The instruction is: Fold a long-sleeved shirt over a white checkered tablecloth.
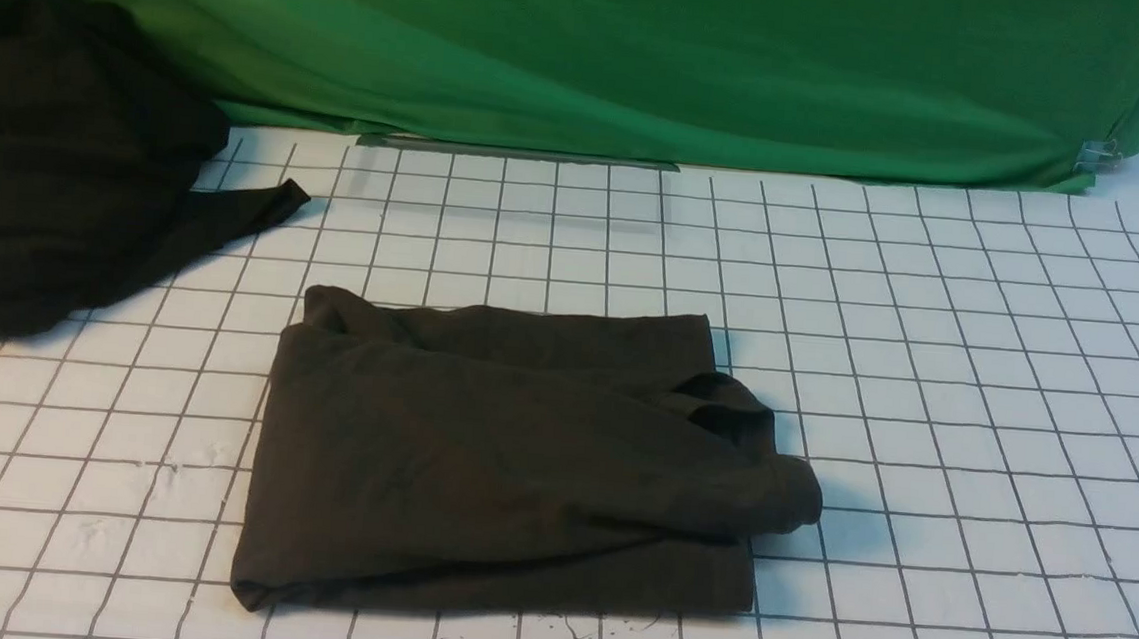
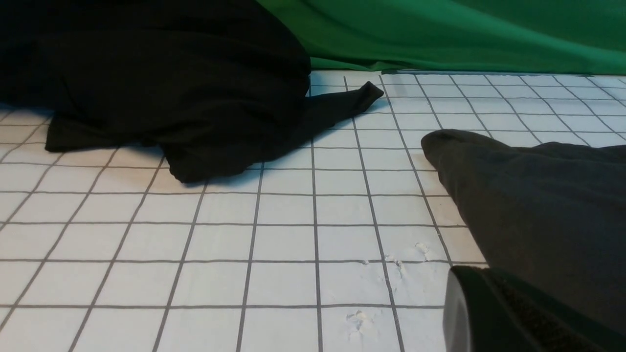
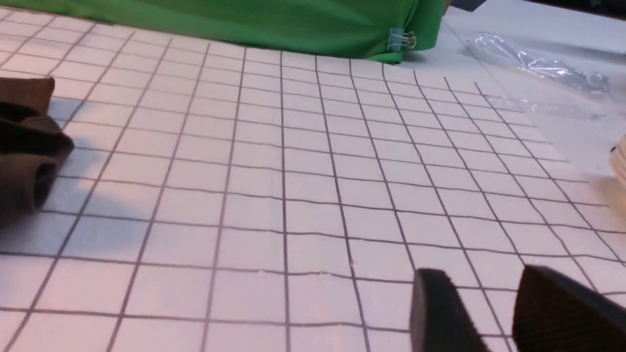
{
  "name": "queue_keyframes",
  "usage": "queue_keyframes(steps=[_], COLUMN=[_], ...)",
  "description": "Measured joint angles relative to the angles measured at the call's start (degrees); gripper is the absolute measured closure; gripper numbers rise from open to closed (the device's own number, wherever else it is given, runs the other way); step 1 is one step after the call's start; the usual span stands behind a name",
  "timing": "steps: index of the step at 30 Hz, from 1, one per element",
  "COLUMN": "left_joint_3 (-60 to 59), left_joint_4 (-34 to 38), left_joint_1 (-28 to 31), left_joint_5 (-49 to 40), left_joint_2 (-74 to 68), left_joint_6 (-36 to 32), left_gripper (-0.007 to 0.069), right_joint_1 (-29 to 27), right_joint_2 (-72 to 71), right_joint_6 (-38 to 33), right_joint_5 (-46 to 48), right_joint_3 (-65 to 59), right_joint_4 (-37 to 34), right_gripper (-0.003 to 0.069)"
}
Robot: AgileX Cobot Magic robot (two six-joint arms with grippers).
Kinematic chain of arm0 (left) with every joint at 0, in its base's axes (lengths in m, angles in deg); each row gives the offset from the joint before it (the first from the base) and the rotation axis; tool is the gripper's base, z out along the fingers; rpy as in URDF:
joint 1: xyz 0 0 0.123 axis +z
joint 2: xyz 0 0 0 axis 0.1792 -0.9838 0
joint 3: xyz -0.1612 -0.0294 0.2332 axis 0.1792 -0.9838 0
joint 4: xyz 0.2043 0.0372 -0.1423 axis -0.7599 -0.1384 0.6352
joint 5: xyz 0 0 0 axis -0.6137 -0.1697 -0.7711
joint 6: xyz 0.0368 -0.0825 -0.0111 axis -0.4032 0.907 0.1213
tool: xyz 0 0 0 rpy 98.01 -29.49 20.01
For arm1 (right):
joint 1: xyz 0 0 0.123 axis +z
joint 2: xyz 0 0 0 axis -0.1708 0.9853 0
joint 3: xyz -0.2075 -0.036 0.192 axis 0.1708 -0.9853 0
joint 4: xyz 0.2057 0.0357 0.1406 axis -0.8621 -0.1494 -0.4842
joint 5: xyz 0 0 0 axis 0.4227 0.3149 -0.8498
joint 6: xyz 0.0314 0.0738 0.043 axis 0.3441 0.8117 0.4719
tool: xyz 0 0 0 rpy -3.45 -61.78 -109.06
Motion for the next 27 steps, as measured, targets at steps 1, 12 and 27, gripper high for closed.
queue_keyframes(steps=[1,12,27], left_joint_3=[0.00,0.00,0.00], left_joint_4=[0.00,0.18,0.18], left_joint_1=[0.00,0.00,0.00], left_joint_5=[0.00,0.00,0.00], left_joint_2=[0.00,0.00,0.00], left_joint_6=[0.00,0.00,0.10], left_gripper=[0.0621,0.0621,0.0621], right_joint_1=[0.37,0.60,0.60], right_joint_2=[0.00,0.00,0.00], right_joint_6=[1.50,3.80,3.92], right_joint_5=[0.04,0.04,0.04], right_joint_3=[0.00,0.00,0.00], right_joint_4=[-0.06,-0.12,-0.12], right_gripper=[0.0424,0.0420,0.0418])
